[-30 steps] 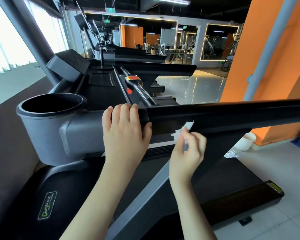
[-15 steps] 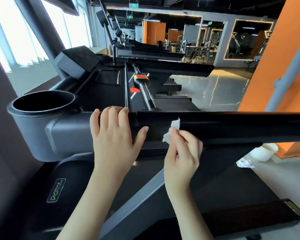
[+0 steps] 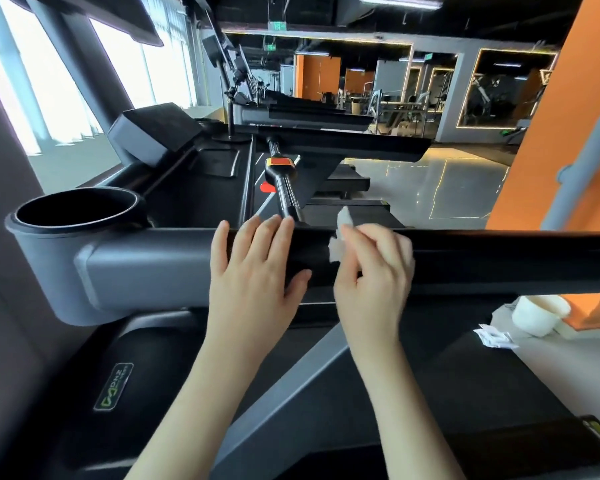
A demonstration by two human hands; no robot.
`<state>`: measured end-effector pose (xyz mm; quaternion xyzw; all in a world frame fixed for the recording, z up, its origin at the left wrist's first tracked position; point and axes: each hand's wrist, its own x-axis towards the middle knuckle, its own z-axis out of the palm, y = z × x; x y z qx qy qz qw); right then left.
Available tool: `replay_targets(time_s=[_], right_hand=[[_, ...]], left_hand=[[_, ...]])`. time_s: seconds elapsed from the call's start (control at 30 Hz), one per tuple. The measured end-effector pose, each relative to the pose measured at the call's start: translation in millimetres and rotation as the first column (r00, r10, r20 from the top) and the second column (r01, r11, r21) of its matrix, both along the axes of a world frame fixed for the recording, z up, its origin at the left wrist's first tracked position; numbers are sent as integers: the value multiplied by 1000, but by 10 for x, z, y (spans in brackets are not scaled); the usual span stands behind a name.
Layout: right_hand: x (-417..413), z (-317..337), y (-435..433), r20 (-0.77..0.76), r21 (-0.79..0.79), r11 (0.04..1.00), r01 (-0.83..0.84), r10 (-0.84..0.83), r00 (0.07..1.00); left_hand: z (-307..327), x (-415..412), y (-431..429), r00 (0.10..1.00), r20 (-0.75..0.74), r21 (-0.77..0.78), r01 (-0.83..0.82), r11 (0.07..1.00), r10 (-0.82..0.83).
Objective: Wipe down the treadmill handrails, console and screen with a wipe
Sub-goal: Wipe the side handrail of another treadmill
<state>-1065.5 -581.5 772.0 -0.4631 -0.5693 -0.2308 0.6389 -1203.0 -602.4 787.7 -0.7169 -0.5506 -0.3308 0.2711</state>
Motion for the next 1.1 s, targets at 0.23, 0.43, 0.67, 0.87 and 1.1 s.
replay_targets(time_s=[0.23, 0.43, 0.67, 0.87, 1.1], right_hand=[[224, -118, -28, -158, -38, 991, 125, -129, 979], [208, -103, 17, -65, 5, 1000, 21, -21, 998], [29, -490, -132, -182, 19, 998, -62, 65, 981], [241, -511, -68, -228, 48, 999, -12, 23, 973], [11, -556, -111, -163, 33, 993, -112, 116, 980]], left_hand=[[-34, 62, 30, 999, 35, 49, -11, 999, 10], [-59, 69, 43, 999, 37, 83, -12, 997, 9], [-67, 67, 48, 999, 40, 99, -12, 995, 8], [-64, 65, 41, 999, 32, 87, 3, 996, -6], [-69, 76, 40, 999, 48, 82, -3, 997, -1]])
